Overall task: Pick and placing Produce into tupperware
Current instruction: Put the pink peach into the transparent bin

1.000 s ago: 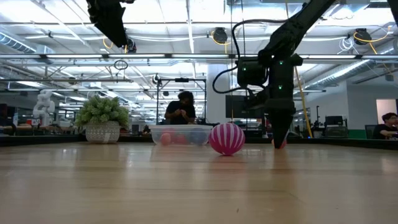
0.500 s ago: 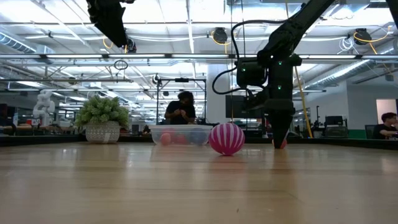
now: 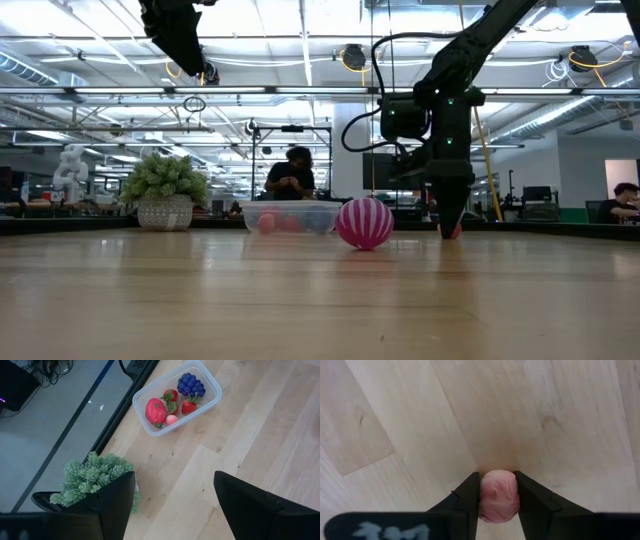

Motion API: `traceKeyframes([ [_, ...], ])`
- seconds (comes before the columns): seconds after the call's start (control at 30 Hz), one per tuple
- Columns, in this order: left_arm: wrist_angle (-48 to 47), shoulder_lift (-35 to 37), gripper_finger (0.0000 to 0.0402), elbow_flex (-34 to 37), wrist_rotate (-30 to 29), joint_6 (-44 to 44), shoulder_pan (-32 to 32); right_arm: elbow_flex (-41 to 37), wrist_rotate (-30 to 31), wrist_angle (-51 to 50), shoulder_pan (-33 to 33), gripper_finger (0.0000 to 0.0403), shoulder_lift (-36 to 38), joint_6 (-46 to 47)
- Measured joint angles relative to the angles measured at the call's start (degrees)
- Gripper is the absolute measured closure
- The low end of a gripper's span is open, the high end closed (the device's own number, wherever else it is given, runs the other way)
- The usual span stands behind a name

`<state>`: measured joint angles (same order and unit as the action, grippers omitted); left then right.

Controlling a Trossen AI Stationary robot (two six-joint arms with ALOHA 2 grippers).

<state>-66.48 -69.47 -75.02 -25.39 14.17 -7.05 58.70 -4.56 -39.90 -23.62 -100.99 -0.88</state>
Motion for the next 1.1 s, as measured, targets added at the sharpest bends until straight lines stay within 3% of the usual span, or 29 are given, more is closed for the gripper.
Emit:
traceKeyframes([
  [0.5,-0.1,0.0,0.0128,0.0,0.0,-0.6,0.0,6.2,-0.4,-3.1,0.1,0.0308,3.8,-0.9],
  [1.1,-0.1,0.0,0.0128,0.0,-4.7,-6.1,-0.1,20.6,-3.3,16.3,4.6,0.0307,3.5,-6.1],
])
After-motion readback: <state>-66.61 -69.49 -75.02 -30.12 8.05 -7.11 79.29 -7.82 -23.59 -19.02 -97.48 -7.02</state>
